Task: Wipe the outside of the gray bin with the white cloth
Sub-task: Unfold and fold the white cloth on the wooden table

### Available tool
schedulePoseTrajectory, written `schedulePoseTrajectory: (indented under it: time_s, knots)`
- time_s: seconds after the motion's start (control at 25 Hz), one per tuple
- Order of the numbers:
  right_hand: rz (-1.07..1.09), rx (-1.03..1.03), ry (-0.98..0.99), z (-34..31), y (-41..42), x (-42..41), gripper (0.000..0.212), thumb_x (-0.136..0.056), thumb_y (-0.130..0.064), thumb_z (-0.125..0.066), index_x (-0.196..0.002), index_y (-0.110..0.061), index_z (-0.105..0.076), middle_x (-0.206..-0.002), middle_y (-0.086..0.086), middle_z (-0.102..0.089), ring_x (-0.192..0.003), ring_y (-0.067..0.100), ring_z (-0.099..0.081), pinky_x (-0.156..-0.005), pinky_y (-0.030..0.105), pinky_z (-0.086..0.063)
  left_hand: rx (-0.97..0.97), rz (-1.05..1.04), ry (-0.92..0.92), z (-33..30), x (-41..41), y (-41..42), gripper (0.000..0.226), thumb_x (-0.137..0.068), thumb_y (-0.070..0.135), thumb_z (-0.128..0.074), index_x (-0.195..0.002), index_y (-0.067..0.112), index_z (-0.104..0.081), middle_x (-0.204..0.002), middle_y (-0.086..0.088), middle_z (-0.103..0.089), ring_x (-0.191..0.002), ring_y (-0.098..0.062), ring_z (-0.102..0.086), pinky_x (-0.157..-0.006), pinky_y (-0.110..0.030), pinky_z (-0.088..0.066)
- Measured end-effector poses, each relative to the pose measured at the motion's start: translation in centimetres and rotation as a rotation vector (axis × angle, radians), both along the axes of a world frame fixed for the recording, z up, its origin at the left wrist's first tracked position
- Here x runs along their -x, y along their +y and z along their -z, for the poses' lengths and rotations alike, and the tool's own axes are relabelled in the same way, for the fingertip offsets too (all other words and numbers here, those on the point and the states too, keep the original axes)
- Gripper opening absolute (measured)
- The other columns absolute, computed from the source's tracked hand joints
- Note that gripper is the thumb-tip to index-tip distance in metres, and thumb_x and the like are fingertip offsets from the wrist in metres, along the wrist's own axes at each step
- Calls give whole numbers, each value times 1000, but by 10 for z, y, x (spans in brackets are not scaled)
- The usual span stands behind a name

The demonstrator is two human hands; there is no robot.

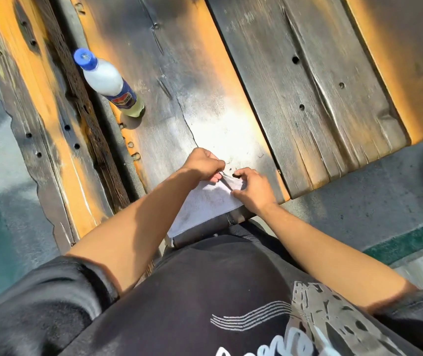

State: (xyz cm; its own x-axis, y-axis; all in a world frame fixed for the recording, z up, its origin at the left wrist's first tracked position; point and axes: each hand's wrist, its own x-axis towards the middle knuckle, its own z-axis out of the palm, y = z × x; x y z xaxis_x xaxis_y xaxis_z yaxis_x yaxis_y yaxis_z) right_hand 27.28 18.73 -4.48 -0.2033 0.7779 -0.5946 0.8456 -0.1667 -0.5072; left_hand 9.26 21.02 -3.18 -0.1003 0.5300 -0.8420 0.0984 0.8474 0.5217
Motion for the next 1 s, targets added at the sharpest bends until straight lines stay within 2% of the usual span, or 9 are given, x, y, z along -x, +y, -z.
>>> schedulePoseTrajectory:
  time_s: [0.08, 0.24, 0.32, 0.44, 0.56, 0.68, 0.8, 0.92, 1.0]
  knots:
    - [-74, -35, -107, 0, -5, -7, 40, -84, -20, -73, -123, -16, -62, -114, 6, -68, -103, 24, -64, -94, 38, -53, 2, -63, 6, 2, 16, -7, 12, -82, -4, -66, -83, 3, -57, -58, -16, -63, -59, -29, -66, -73, -48, -62]
    - [-76, -125, -19, -12, -23, -6, 11, -86, -21, -69, -94, -19, -63, -87, 0, -66, -81, 21, -62, -80, 36, -53, 14, -169, 4, 5, 46, -31, 18, -83, -6, -65, -73, 6, -56, -49, -11, -59, -45, -23, -64, -54, -37, -62]
    - [-128, -127, 55, -19, -36, 4, 9, -85, -19, -69, -88, -22, -61, -82, -4, -62, -74, 16, -59, -73, 31, -50, 11, -230, -6, 6, 58, -44, 15, -83, -7, -66, -75, 4, -58, -58, -16, -60, -47, -24, -65, -57, -43, -63]
    - [-279, -128, 134, -26, -57, 25, 17, -82, -13, -64, -81, -27, -54, -78, -12, -53, -71, 15, -53, -67, 29, -44, -1, -282, -22, 11, 78, -61, 13, -72, 2, -73, -81, 2, -64, -76, -26, -64, -67, -34, -67, -72, -58, -63]
    - [-438, -93, 146, -26, -72, 47, 11, -85, -14, -62, -91, -23, -60, -81, -13, -52, -73, 15, -57, -71, 34, -53, -17, -301, 9, 11, 96, -79, 15, -64, 11, -76, -64, 11, -61, -63, -15, -58, -67, -30, -54, -73, -51, -55]
    - [-558, -121, 166, -22, -83, 68, 17, -87, -15, -62, -103, -16, -66, -96, -2, -64, -85, 20, -62, -79, 37, -54, -55, -338, 52, 8, 110, -95, 15, -77, 2, -74, -68, 8, -64, -48, -3, -57, -49, -20, -51, -61, -37, -50]
    - [-708, -208, 159, -11, -95, 84, 23, -87, -10, -61, -110, -10, -68, -106, 8, -67, -100, 27, -60, -84, 37, -49, -78, -394, 63, 10, 118, -114, 12, -85, -6, -70, -76, 1, -69, -62, -12, -64, -52, -20, -59, -58, -37, -59]
    - [-771, -260, 136, 2, -107, 92, 24, -84, -7, -63, -108, -9, -69, -104, 11, -67, -99, 32, -59, -81, 41, -51, -102, -410, 99, 17, 122, -132, 14, -89, -8, -67, -78, 0, -70, -71, -16, -65, -48, -15, -62, -50, -27, -60]
    - [-786, -277, 114, 8, -111, 95, 25, -84, -6, -62, -107, -10, -69, -100, 11, -67, -96, 33, -60, -80, 42, -51, -133, -404, 143, 24, 122, -140, 9, -89, -6, -69, -82, -3, -73, -71, -16, -65, -52, -19, -60, -52, -26, -59]
